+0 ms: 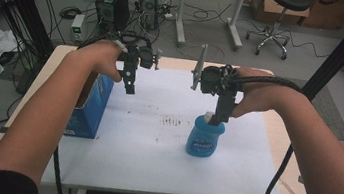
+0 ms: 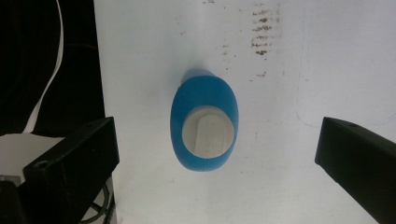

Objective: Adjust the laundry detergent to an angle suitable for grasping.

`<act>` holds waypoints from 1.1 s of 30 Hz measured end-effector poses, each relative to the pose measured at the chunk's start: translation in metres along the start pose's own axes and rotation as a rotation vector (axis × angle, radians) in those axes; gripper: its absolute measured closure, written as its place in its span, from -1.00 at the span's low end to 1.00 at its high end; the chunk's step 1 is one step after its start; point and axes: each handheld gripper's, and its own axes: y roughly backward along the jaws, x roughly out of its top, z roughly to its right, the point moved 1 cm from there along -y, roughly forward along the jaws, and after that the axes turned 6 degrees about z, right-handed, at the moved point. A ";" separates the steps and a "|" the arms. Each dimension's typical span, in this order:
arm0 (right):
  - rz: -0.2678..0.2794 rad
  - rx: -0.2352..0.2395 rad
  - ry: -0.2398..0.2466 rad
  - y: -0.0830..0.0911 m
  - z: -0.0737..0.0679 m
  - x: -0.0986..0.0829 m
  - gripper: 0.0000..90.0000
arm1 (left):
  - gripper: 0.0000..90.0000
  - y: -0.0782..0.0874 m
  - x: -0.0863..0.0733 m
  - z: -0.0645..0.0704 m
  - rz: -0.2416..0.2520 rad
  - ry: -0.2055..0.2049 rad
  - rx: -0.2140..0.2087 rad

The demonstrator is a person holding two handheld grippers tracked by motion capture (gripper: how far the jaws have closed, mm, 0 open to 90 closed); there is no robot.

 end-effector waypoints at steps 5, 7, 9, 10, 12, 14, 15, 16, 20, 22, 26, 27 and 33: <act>-0.006 0.008 -0.008 -0.004 0.000 -0.006 -1.00 | -1.00 -0.001 0.000 0.000 0.000 -0.001 -0.002; -0.007 0.011 -0.010 -0.007 0.000 -0.008 -1.00 | -1.00 -0.001 0.000 0.000 -0.003 -0.002 -0.003; -0.006 0.014 -0.012 -0.008 0.000 -0.009 -1.00 | -1.00 -0.002 0.000 0.000 -0.004 -0.003 -0.003; -0.006 0.016 -0.013 -0.009 0.000 -0.010 -1.00 | -1.00 -0.002 0.000 0.000 -0.003 -0.001 -0.002; -0.004 0.018 -0.017 -0.011 0.000 -0.011 -1.00 | -1.00 -0.002 0.000 0.000 -0.008 -0.006 0.000; -0.005 0.022 -0.017 -0.013 0.001 -0.012 -1.00 | -1.00 -0.002 0.000 0.000 -0.007 -0.004 0.001; -0.004 0.024 -0.017 -0.014 0.000 -0.013 -1.00 | -1.00 -0.002 0.000 0.000 -0.007 -0.005 0.002; -0.004 0.026 -0.018 -0.015 0.000 -0.013 -1.00 | -1.00 -0.002 0.001 0.000 -0.004 -0.002 0.001; -0.003 0.035 -0.020 -0.022 0.000 -0.015 -1.00 | -1.00 -0.002 0.000 0.001 -0.003 -0.003 0.003; -0.005 0.041 -0.017 -0.027 0.000 -0.017 -1.00 | -1.00 -0.002 0.000 0.001 -0.006 -0.003 0.003; -0.005 0.053 -0.018 -0.036 0.000 -0.019 -1.00 | -1.00 -0.003 0.000 0.001 -0.013 -0.006 0.003; -0.003 0.055 -0.018 -0.038 0.000 -0.019 -1.00 | -1.00 -0.003 0.000 0.000 -0.013 -0.006 0.002; -0.004 0.063 -0.024 -0.046 0.000 -0.021 -1.00 | -1.00 -0.004 0.001 0.001 -0.014 -0.008 0.003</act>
